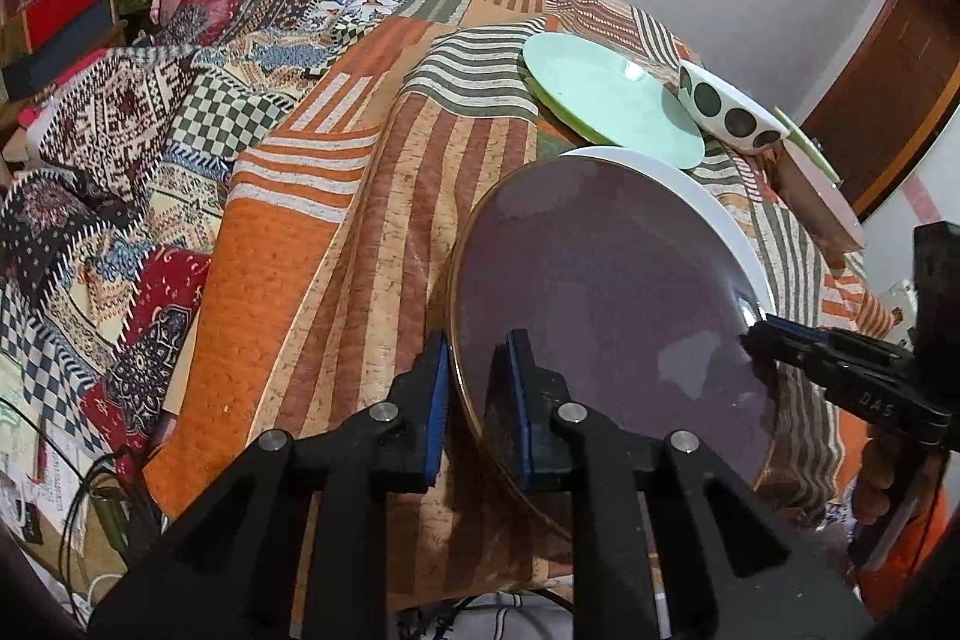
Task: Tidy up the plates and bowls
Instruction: 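Lift the purple plate off the white plate with both tools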
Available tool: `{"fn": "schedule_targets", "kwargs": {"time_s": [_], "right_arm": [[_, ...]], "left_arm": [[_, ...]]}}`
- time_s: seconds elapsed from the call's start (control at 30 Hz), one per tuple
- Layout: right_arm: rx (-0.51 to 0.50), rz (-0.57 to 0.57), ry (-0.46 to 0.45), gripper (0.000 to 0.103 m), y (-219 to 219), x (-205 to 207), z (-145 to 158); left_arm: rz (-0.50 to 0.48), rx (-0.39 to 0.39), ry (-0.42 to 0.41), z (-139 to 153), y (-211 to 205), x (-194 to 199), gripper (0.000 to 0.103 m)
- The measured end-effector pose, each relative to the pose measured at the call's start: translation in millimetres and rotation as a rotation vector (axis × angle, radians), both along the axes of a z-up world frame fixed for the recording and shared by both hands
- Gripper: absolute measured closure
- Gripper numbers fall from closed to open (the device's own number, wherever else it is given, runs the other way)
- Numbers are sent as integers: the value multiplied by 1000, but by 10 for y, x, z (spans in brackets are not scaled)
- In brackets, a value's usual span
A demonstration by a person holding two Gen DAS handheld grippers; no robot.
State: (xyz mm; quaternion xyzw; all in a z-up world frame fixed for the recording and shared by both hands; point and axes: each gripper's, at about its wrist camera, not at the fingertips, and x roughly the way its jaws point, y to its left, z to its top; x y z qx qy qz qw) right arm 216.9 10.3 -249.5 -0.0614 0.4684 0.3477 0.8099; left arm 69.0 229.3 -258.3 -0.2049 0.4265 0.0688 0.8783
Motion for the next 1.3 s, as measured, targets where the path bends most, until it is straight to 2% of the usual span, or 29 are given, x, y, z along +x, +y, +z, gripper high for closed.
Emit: {"fn": "schedule_targets", "kwargs": {"time_s": [0.1, 0.27, 0.43, 0.77, 1.3], "right_arm": [[11, -1, 16, 86, 32, 34, -20], [30, 9, 49, 84, 70, 94, -35], [10, -3, 23, 84, 103, 36, -15], [22, -34, 28, 85, -6, -7, 24], [95, -140, -69, 85, -542, -157, 445]], "left_arm": [[-2, -41, -1, -22, 49, 1, 85], [-10, -59, -1, -23, 66, -4, 85], [-10, 15, 16, 39, -35, 28, 84], [-35, 91, -13, 223, -181, -10, 84], [-143, 133, -120, 726, -696, 65, 83]]}}
